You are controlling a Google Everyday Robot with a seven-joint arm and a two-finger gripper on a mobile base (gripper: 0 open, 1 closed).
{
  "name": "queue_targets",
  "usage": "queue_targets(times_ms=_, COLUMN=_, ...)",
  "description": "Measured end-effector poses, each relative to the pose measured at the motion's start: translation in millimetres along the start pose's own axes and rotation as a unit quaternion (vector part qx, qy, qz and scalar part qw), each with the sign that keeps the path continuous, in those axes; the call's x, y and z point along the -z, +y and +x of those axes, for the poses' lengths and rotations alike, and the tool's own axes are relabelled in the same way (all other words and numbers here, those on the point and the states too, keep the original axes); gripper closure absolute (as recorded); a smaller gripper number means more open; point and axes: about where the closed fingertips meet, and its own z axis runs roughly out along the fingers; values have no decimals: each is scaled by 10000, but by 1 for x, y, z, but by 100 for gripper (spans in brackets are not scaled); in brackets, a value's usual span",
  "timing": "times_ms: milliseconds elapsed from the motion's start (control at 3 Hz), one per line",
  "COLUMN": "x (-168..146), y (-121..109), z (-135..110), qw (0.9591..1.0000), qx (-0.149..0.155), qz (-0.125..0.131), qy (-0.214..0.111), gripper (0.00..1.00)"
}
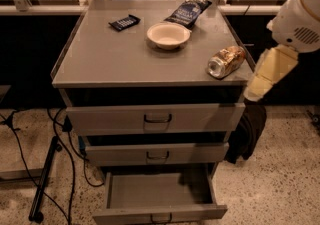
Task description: Place orange can into bottom drawer
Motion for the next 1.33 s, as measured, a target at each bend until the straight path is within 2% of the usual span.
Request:
queue_targets(times_ms=333, x=-21, y=-17, z=-11, qw=9992, qx=-373, qz=106, qy=-120, gripper=0)
queue_targets(times_ms=667, x=-40, y=-38, z=-16, qw=9940, qx=-1010, qz=295, qy=-282, gripper=0)
queue_targets(times_ms=1333, x=-43, y=-39, z=-15, qw=9934, qx=-1062, qz=338, qy=-270, gripper=0)
